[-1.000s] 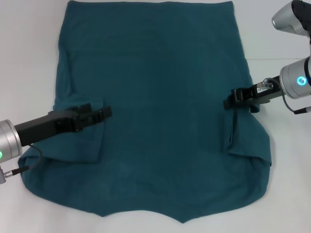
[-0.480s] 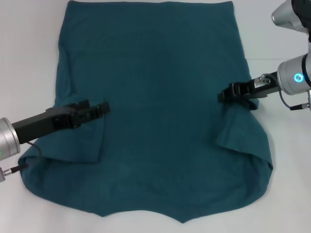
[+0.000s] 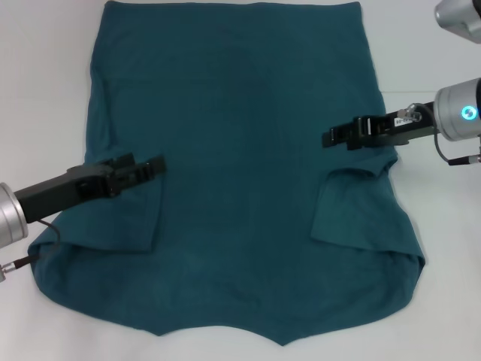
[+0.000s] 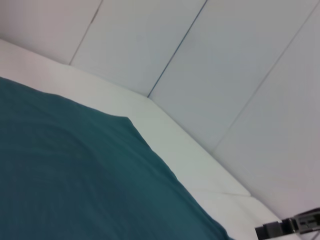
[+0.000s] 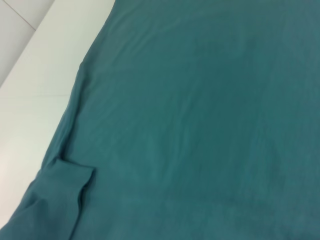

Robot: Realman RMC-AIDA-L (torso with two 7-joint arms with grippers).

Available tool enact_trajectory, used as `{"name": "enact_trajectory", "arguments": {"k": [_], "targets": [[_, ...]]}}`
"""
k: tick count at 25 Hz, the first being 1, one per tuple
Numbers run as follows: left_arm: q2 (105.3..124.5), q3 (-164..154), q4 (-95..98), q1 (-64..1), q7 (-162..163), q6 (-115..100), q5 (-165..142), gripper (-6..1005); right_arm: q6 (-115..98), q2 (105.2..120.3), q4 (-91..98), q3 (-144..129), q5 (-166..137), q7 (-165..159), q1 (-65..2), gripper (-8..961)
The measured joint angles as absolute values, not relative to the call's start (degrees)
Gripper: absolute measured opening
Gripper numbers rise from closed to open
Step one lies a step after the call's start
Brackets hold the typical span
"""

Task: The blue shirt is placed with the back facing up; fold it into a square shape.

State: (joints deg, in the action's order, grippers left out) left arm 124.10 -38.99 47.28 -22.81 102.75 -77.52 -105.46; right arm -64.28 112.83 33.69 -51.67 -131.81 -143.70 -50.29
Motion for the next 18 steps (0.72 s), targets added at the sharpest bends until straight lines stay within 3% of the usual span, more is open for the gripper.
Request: {"name": "enact_trajectory", "arguments": {"k": [3,6,11,18], "targets": [[124.1,-38.39,47.28,-22.62,102.75,-77.74,-104.78,871,-66.75,112.07,34.21,-49.98,-131.18,-142.13,-49.57,554],[124.1,-37.79,47.29,-22.54,103.33,-78.2,-104.66,871,-71.48,110.41,34.25,-48.21,-130.68,-141.33,-48.83,613],[123.39,-35.9,48.8,-22.32,114.18,-82.35,-105.16,871,-83.52,108.08,34.29,-42.52,-127.58,-140.72,-45.99,600],[120.44,-25.57,54.64,-20.98,135.08,-93.92,-113.32,871,-90.48,107.32,34.3,-40.09,-124.81,-140.5,-41.79,599]]}}
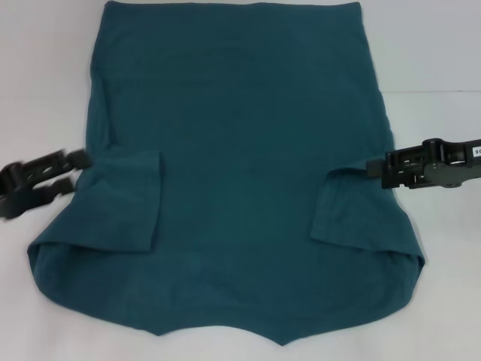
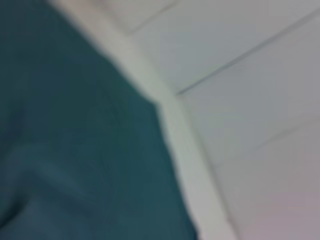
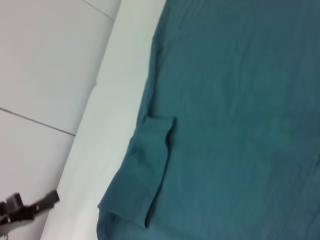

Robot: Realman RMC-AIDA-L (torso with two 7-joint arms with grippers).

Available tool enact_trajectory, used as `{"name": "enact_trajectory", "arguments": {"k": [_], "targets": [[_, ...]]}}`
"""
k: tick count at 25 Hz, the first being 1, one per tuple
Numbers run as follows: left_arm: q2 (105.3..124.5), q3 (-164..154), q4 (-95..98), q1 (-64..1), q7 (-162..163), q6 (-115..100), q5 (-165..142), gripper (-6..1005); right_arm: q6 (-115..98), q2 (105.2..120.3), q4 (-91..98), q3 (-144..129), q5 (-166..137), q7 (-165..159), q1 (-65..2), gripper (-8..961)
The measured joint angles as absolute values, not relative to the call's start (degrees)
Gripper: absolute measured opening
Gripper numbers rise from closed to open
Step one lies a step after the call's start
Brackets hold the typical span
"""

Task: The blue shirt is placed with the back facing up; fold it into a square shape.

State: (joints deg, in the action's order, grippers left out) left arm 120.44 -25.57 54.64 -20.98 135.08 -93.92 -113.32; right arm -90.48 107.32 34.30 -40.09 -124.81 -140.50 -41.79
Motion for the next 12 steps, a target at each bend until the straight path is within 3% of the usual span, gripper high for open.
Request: {"name": "enact_trajectory", "arguments": {"k": [12], "targets": [[119.1,-15.3,56.15,-20.17,139.13,-94.04,-130.56,871,-89.98,107.63,34.27,-40.56,-125.09,-138.24,-41.16,598]]}}
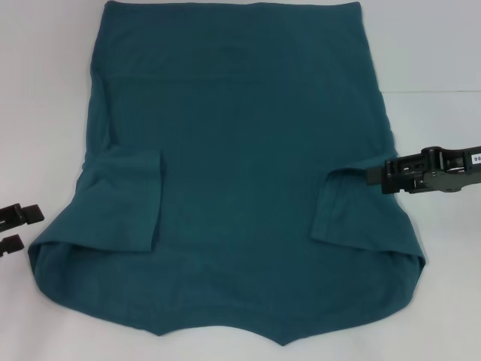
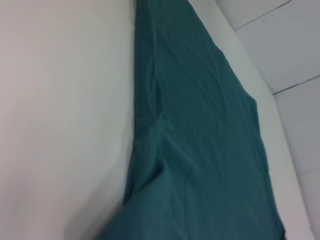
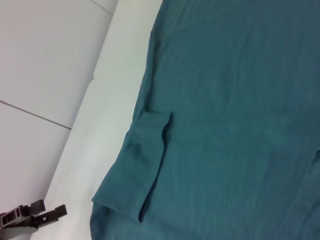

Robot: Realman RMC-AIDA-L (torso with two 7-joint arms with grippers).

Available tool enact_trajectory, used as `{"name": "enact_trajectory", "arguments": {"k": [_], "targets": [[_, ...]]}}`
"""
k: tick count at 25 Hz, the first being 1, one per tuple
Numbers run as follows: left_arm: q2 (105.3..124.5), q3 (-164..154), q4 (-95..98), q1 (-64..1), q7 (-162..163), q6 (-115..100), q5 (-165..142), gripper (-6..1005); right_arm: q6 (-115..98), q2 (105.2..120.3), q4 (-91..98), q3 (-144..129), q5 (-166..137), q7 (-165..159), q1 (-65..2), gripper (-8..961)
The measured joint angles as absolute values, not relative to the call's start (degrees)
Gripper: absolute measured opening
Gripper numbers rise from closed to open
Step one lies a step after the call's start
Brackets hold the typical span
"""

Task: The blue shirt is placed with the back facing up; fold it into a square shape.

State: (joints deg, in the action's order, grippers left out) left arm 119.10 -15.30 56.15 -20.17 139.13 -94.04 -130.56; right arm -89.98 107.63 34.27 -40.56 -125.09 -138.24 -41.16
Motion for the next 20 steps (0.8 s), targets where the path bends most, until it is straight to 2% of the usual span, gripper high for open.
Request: {"name": "enact_trajectory", "arguments": {"k": [20], "targets": [[119.49,-15.11,44.73,-20.75,125.11,-78.57,-127.65,871,-88.82,108.02,34.03,-40.07,-124.97,-136.11,-40.58,598]]}}
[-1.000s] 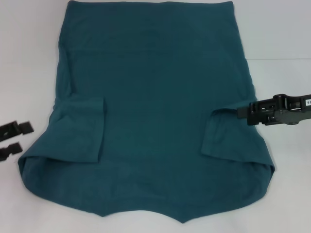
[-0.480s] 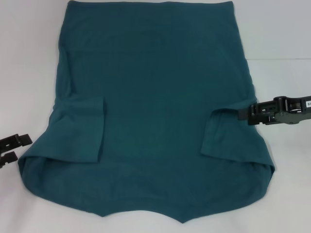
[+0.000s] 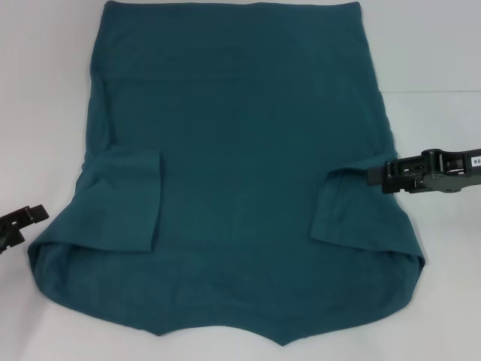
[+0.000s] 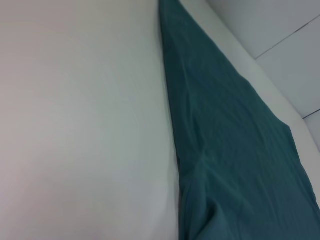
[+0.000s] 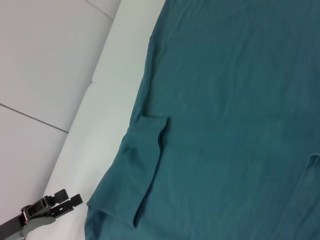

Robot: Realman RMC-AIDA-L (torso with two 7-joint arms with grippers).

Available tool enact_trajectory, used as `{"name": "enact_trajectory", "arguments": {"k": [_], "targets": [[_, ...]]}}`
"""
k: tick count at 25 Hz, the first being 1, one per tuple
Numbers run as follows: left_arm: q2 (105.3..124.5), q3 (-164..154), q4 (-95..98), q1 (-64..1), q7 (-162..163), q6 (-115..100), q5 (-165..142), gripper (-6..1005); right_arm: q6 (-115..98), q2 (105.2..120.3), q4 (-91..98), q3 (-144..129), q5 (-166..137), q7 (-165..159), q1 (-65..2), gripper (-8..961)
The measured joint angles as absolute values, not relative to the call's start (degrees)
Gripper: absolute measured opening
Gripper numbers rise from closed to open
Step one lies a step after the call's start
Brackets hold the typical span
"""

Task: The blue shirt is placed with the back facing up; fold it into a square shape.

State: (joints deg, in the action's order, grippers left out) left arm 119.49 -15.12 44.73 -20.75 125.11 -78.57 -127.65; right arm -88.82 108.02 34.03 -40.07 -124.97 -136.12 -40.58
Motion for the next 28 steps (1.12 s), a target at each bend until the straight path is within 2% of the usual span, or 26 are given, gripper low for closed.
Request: {"name": "enact_trajectory", "arguments": {"k": [28], "targets": [[119.61,-15.8,41.34,-20.91,120.28,-75.61,-127.53,870,-88.33,108.11,34.19,-39.17,-124.8,-135.81,-39.57,598]]}}
